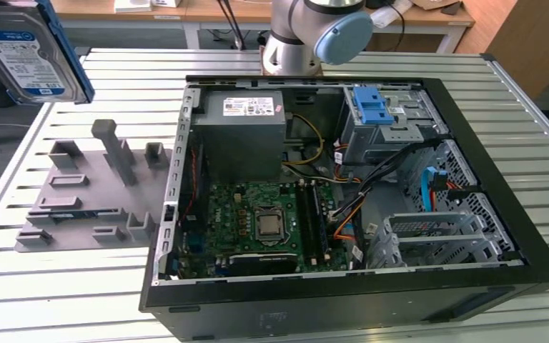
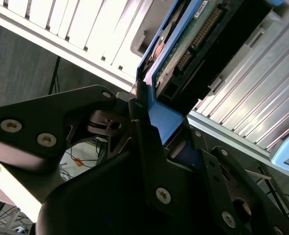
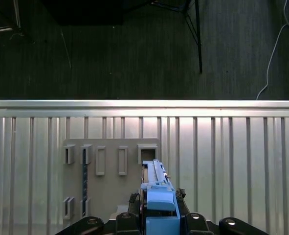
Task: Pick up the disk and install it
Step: 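Pick up the disk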
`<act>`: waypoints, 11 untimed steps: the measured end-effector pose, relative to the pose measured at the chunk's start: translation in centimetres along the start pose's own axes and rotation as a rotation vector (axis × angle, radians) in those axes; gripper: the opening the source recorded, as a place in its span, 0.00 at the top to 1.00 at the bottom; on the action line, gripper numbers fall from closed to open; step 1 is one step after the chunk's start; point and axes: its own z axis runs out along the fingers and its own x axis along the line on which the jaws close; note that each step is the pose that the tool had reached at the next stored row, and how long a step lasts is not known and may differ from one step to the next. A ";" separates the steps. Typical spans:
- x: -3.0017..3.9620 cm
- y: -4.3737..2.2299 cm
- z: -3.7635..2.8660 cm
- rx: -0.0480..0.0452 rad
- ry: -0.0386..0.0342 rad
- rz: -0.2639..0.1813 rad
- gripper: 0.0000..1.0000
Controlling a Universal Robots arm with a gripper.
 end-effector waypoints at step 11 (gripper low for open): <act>-0.01 0.01 -0.32 0.0000 0.0007 0.000 0.64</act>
